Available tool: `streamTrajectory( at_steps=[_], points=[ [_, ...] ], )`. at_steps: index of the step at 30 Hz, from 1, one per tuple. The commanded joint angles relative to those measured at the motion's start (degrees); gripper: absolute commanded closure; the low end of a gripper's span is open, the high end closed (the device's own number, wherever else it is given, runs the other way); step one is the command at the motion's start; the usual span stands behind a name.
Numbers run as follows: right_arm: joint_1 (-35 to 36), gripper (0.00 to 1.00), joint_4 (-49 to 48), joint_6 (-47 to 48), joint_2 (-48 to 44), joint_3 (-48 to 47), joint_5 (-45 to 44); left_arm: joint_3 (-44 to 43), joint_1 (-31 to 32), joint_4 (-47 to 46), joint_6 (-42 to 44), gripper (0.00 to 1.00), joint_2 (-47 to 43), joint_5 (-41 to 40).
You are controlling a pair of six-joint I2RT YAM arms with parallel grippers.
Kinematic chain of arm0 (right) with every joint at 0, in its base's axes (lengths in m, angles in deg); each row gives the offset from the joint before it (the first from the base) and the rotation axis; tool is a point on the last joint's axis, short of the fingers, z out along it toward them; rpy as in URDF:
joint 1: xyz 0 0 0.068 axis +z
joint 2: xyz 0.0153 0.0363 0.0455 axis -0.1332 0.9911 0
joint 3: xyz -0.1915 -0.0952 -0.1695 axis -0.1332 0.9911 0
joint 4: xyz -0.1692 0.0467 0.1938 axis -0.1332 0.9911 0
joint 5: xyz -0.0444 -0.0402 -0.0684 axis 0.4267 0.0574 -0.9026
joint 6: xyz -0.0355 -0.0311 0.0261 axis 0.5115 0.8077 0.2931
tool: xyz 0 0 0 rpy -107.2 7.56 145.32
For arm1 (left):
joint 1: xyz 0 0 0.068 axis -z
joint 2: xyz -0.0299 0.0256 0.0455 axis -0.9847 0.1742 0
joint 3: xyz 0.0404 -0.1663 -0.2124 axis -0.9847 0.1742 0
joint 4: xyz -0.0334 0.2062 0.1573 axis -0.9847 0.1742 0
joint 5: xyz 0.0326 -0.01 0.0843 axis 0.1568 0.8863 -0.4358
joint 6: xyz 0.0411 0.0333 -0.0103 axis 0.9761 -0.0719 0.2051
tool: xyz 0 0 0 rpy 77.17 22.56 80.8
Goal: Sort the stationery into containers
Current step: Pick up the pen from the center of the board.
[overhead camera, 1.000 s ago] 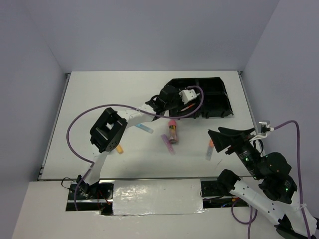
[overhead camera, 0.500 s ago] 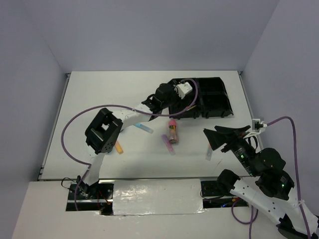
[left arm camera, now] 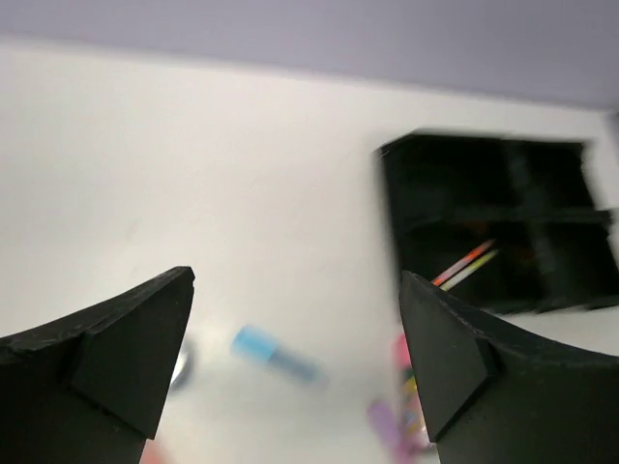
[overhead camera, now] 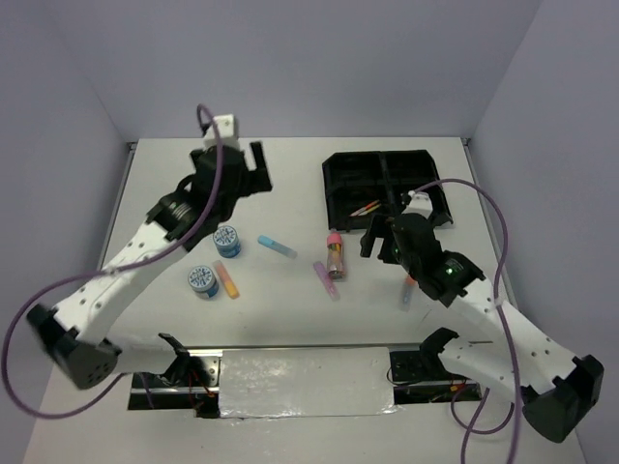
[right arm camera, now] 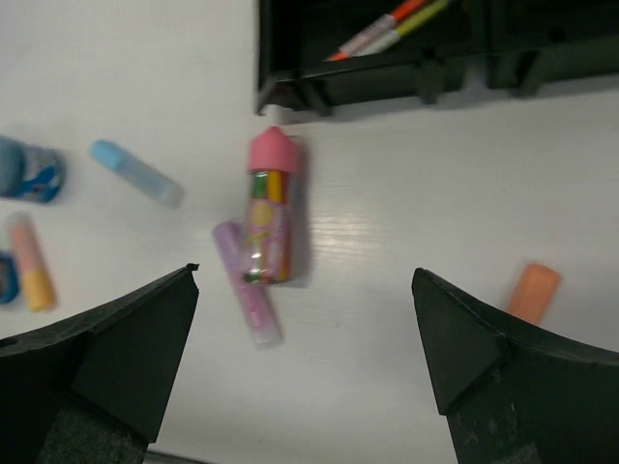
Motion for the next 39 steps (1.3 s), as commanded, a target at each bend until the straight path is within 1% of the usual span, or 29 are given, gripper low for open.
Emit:
streamTrajectory(
  at_steps=[1,2,3,7,8,9,11,12,14,16,18,22,24,26,27,30,33,34,35,36,37,38,39],
  points=[
    [-7.02,0.01,0.22,0.68,3.76,-1.20,5.04,10.94,0.23,21.31,-9.60,0.01,-9.78,-10.45],
    [-10.17,0.01,0.31,0.16,4.03,-0.33,4.52,12.96,0.14,24.02,-9.34,0.01,-12.33,-10.80],
    [-11.42,0.00,0.13,0.07,4.12,0.29,4.60,15.77,0.05,25.44,-8.38,0.01,-16.53,-11.33],
    [-18.62,0.00,1.09,0.33,5.87,2.84,6.01,19.92,0.05,31.07,-5.39,0.01,-25.09,-12.21],
    [-19.77,0.00,1.53,0.07,6.66,3.19,5.75,21.32,0.05,30.73,-4.78,0.01,-27.02,-11.69],
    [-22.57,0.00,1.71,0.15,7.46,4.59,6.79,24.90,0.05,27.94,-3.12,0.01,-30.95,-10.73],
    [-25.22,0.00,0.05,-0.11,10.18,6.26,9.25,28.70,0.05,24.77,-2.75,0.01,-34.58,-7.04],
    [-27.14,0.00,-0.74,-0.46,10.97,8.36,11.00,32.11,0.05,23.45,-3.27,0.01,-37.20,-5.72],
    [-28.30,0.01,-1.71,-1.34,14.48,9.78,11.19,34.77,0.05,20.28,-3.45,0.01,-39.07,-3.09],
    [-28.92,0.03,-0.93,-2.04,17.38,10.32,10.23,33.99,-0.03,21.40,-3.27,0.01,-39.34,-3.24],
    [-28.92,0.05,-0.75,-1.69,18.62,9.88,11.19,34.42,0.05,20.54,-2.14,0.01,-39.52,-3.96],
    [-28.92,0.05,0.39,-3.80,20.64,10.23,11.19,35.13,0.05,18.69,-0.73,0.01,-38.99,0.70],
    [-28.92,0.09,0.40,-4.42,23.18,10.67,11.98,35.04,0.05,18.69,-0.20,0.01,-39.34,1.50],
    [-28.83,0.16,1.18,-4.94,25.47,10.06,12.86,35.48,0.05,17.90,0.59,0.01,-40.56,2.55],
    [-28.83,0.18,2.32,-5.21,27.22,9.71,12.86,35.57,0.05,17.64,0.85,0.01,-41.09,3.60],
    [-28.75,0.23,3.12,-6.35,27.94,9.61,11.72,35.92,0.05,17.02,1.21,0.01,-43.47,4.22],
    [-28.05,0.39,3.12,-7.05,28.64,9.79,12.07,36.45,0.05,16.32,1.65,0.01,-44.88,5.53],
    [-27.87,0.48,3.03,-7.05,29.08,9.96,12.42,36.45,-0.03,16.14,1.73,0.01,-44.97,5.98],
    [-26.74,0.52,3.03,-7.23,29.78,9.88,12.68,36.45,0.05,16.05,1.91,0.01,-45.05,6.42],
    [-26.12,0.59,2.68,-7.40,30.22,9.88,12.69,36.54,0.05,15.88,2.00,0.01,-45.05,6.94],
    [-25.59,0.71,2.59,-7.49,30.58,9.79,12.77,36.45,0.05,15.87,2.00,0.01,-45.05,7.12],
    [-25.15,0.77,2.42,-7.49,31.28,9.79,12.95,36.36,0.14,15.87,2.00,0.01,-44.97,7.21],
    [-24.27,0.84,1.98,-7.32,31.54,9.70,13.56,36.36,0.14,15.87,2.09,0.01,-44.97,7.38]
  ],
)
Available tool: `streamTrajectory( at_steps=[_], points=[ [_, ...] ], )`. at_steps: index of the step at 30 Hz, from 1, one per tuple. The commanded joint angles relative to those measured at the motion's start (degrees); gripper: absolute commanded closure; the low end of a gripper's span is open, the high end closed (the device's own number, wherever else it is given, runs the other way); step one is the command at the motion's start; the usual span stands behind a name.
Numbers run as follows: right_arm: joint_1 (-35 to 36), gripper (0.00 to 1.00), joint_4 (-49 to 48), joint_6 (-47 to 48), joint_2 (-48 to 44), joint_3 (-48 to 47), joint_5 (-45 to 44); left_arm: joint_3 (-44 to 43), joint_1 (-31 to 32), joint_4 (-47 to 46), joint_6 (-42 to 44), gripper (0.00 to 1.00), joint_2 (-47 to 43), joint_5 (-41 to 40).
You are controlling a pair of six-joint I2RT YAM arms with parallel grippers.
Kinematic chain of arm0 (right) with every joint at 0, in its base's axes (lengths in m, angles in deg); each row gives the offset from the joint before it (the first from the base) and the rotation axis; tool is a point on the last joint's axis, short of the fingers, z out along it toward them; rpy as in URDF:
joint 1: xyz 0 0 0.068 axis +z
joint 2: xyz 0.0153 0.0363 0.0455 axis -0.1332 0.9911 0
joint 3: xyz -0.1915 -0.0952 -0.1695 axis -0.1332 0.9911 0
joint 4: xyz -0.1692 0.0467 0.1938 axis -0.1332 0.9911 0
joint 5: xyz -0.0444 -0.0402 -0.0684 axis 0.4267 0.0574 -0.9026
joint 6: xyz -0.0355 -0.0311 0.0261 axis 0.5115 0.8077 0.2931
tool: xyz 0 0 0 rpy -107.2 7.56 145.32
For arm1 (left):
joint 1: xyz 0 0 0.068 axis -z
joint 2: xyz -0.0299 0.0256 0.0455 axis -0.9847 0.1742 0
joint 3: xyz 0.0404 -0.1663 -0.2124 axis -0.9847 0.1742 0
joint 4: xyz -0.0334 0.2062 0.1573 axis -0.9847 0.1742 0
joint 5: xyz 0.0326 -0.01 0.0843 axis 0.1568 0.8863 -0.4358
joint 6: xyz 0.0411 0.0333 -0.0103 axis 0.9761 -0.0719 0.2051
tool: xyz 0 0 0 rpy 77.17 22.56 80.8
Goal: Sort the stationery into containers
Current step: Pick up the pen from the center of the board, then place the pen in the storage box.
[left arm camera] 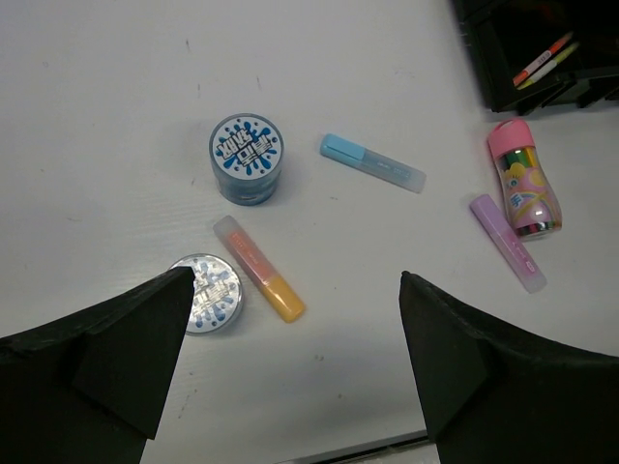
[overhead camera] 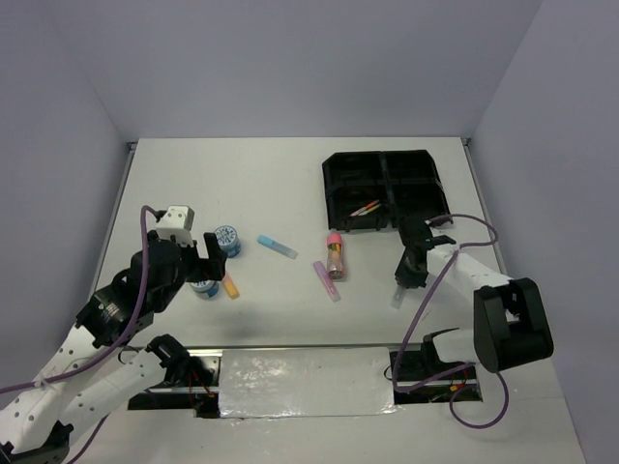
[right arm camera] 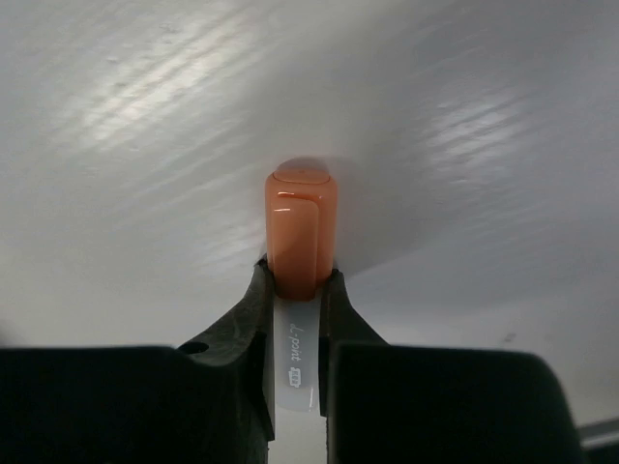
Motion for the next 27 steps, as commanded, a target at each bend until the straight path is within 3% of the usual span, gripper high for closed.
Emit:
streamTrajectory(
  at_steps=[1,6,11,14,20,27],
  points=[
    [2.75,1.00,-1.06,-1.77,2.54,-0.31,4.58,0.08,0.29,-2.46,1.63,0.01,0.04,2.07],
    [4.51,1.00,-0.62,-2.64,-4.82,-5.83,5.63,0.26,0.29,-2.82,1.80,0.01,-0.05,2.69],
    [3.81,1.00,-1.85,-3.09,-10.12,-14.89,-1.73,0.43,0.21,-3.08,1.81,0.01,-0.31,2.96],
    [1.27,1.00,-3.17,-2.91,-5.75,-20.95,-7.28,0.61,0.29,-3.17,1.45,0.01,-1.19,1.99],
    [-9.97,1.00,-12.20,-6.42,3.50,-28.08,-3.52,0.61,0.21,-2.64,0.49,0.01,-1.63,-0.47],
    [-14.81,1.00,-15.83,-11.51,11.49,-34.22,-3.06,0.17,-1.20,-1.85,-0.04,0.01,1.61,-2.32]
  ],
)
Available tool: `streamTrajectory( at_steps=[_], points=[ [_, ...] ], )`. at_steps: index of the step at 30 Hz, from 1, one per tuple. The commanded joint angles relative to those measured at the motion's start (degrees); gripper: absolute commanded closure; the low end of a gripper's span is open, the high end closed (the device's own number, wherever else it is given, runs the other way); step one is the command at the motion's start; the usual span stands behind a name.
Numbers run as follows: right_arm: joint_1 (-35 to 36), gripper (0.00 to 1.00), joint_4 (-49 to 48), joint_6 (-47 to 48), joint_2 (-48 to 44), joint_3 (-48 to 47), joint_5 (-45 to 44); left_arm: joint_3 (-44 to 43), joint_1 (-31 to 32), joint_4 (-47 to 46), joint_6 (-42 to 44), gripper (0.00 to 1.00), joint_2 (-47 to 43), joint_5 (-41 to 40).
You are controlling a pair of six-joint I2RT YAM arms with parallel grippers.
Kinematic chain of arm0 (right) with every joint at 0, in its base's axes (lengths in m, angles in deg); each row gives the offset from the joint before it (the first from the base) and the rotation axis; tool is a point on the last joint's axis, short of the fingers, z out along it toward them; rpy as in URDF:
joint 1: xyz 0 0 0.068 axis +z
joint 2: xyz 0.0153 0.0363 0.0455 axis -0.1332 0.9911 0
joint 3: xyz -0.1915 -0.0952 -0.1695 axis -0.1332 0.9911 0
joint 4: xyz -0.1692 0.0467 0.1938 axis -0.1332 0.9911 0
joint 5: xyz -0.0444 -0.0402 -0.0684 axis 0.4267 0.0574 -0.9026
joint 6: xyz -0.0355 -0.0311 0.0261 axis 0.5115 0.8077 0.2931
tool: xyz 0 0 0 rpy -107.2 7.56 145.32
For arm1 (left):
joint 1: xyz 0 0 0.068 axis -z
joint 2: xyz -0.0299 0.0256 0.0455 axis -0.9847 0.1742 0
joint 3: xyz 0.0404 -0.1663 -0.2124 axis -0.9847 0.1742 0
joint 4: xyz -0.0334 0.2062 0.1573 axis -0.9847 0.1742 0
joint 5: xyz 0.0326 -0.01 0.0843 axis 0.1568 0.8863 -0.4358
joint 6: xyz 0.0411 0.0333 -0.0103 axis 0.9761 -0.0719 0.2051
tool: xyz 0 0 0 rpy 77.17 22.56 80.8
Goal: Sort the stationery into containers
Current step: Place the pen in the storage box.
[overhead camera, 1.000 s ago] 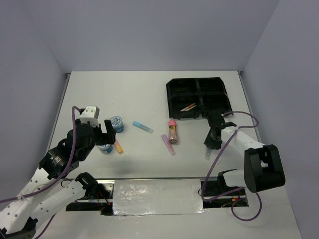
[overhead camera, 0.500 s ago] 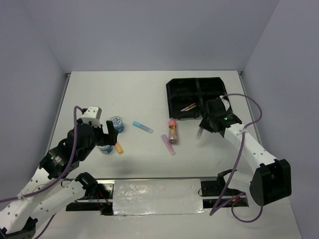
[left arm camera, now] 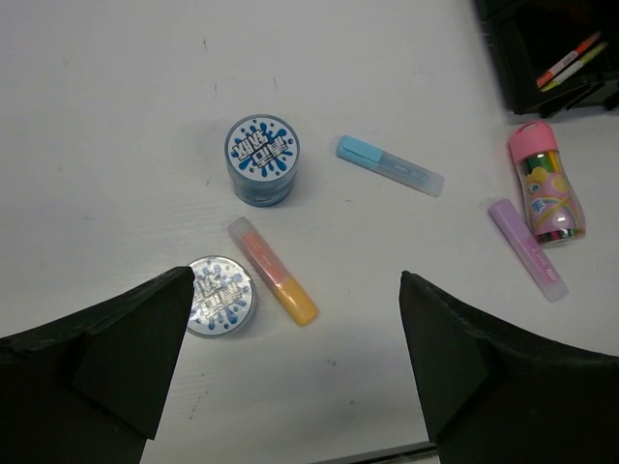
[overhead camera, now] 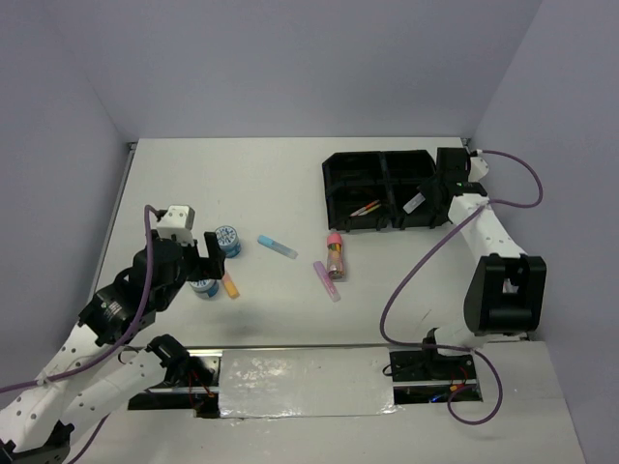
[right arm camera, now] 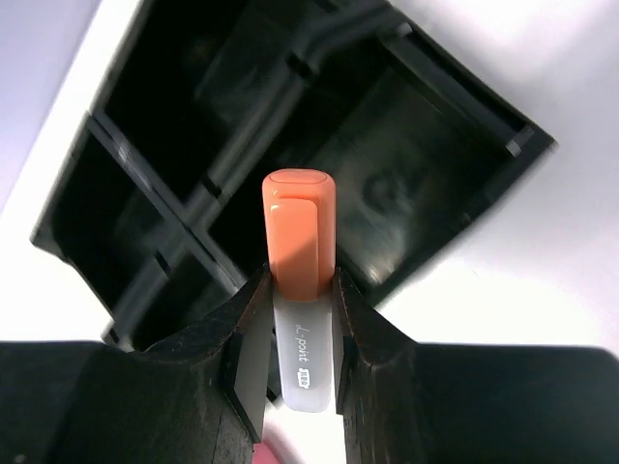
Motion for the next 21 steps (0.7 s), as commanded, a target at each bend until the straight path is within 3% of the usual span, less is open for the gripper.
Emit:
streamTrajectory(
  at_steps=[1,11,14,15,16,18,21],
  points=[
    [-2.21,1.00,-5.03,-3.61,3.30,-5.89,0.56,-0.44,-1.00,-1.28,-0.63,0.01,2.29,-1.03],
    [-4.06,0.97,-7.39,-5.19,11.75,-10.11,3.73,-0.09,-2.50,-2.42,0.42,0.01,2.13,1.17],
    [-3.89,0.80,-7.93,-5.11,11.93,-9.49,4.70,-0.01,-3.03,-2.51,0.69,0.01,1.69,1.52],
    [-3.80,0.66,-8.11,-4.67,12.02,-9.58,5.14,-0.09,-3.11,-2.60,0.69,0.01,1.51,1.70],
    [-3.80,0.60,-7.93,-4.75,12.02,-9.58,5.23,-0.01,-3.20,-2.60,0.77,0.01,1.34,1.87],
    [-3.62,0.50,-7.67,-4.32,11.93,-9.58,5.32,0.08,-3.47,-2.86,0.95,0.01,1.25,2.31],
    [-3.53,0.45,-7.67,-4.05,11.23,-8.88,5.14,0.00,-3.82,-2.86,1.13,0.01,1.25,2.40]
  ],
)
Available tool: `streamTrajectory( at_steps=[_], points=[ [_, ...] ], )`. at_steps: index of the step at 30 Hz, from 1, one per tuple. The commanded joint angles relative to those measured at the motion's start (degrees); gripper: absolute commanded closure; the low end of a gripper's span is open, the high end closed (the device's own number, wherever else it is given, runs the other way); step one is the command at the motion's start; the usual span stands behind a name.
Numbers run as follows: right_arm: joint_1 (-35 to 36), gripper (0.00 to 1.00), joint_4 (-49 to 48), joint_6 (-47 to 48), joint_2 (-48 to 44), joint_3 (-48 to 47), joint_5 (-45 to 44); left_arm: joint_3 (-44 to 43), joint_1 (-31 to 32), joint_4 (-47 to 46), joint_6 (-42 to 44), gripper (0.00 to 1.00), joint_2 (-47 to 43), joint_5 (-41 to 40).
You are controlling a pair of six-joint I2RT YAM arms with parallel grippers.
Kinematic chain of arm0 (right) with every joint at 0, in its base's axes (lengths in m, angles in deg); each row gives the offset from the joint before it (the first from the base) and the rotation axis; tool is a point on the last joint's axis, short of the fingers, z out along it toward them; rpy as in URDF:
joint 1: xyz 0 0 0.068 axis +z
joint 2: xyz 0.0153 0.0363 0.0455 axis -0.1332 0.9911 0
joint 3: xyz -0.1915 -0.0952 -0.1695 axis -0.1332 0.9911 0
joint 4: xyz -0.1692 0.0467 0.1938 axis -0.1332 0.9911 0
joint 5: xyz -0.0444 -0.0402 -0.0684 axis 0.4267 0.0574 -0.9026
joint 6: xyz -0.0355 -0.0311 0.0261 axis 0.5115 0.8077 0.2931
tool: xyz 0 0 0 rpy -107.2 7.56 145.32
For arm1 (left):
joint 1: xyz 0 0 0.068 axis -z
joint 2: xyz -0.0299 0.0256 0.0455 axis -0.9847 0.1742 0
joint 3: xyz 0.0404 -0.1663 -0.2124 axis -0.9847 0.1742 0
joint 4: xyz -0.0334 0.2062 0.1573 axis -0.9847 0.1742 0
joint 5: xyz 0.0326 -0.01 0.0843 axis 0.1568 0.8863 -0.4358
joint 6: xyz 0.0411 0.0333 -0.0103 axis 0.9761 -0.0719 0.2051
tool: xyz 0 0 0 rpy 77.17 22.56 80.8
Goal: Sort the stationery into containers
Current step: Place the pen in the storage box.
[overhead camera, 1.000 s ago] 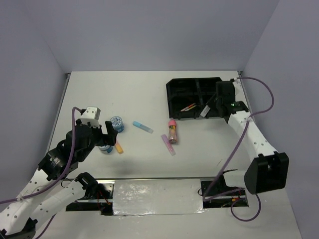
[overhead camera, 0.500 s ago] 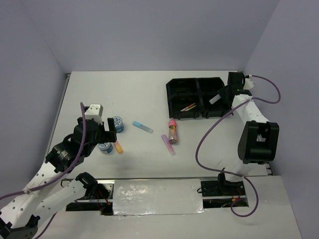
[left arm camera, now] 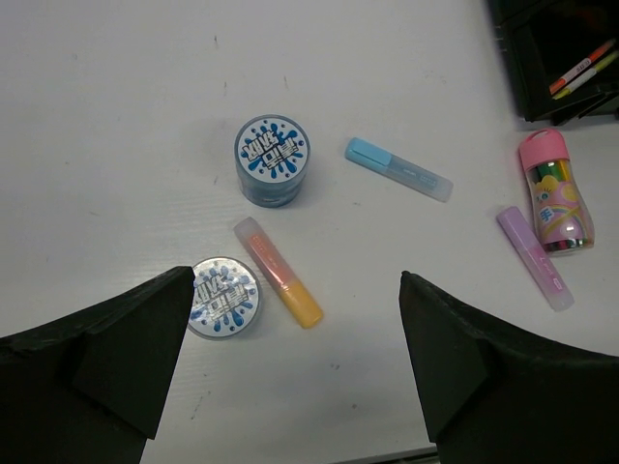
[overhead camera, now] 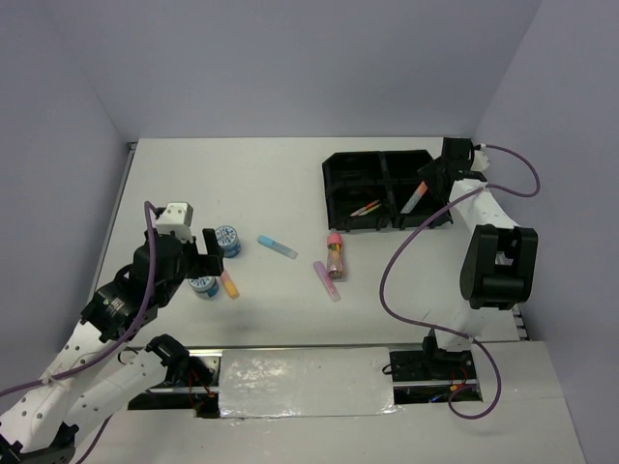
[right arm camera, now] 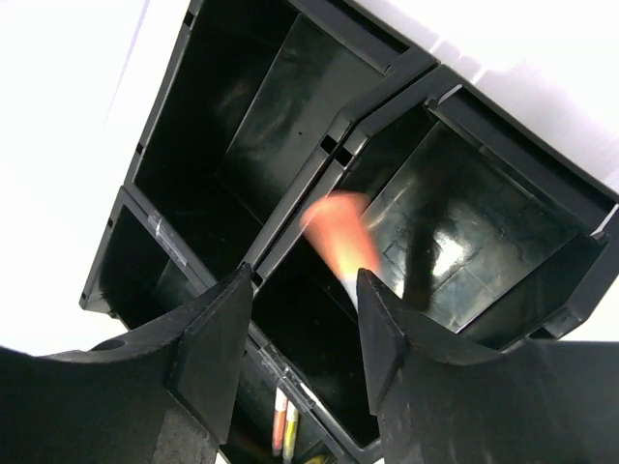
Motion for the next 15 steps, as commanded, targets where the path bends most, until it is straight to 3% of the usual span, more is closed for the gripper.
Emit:
streamTrajectory(
  at_steps=[1,4,8,10,12,13,15],
  points=[
    [0.31,0.44,-2.09,0.41,-1.49,-0.86,0.05,0.08,-0.54,-2.49,0.76,0.01,-0.33,0.85],
    [0.66,0.43,-2.27,0.93,-2.02,-0.77,1.19,0.08,-0.80,-2.58,0.84,0.01,-0.24,0.94],
    [5.14,0.42,-5.59,10.38,-5.27,-2.08,3.21,-0.09,-1.15,-2.32,0.58,0.01,-0.24,0.06],
    [12.92,0.39,-7.97,16.20,-8.33,-2.35,6.53,-0.27,-1.77,-1.53,-0.30,0.01,-0.50,-2.21],
    [17.69,0.30,-10.88,25.25,-10.01,-2.70,10.84,-0.79,-2.38,-0.56,-2.13,0.01,-0.50,-4.94],
    [22.50,0.12,-11.06,28.24,-10.46,-3.14,14.52,-0.97,-3.17,0.14,-2.93,0.01,-0.33,-6.52],
    [27.44,0.10,-6.69,34.67,-10.03,-5.94,14.12,-1.76,-4.05,2.34,-5.12,0.01,-0.15,-10.74]
  ],
)
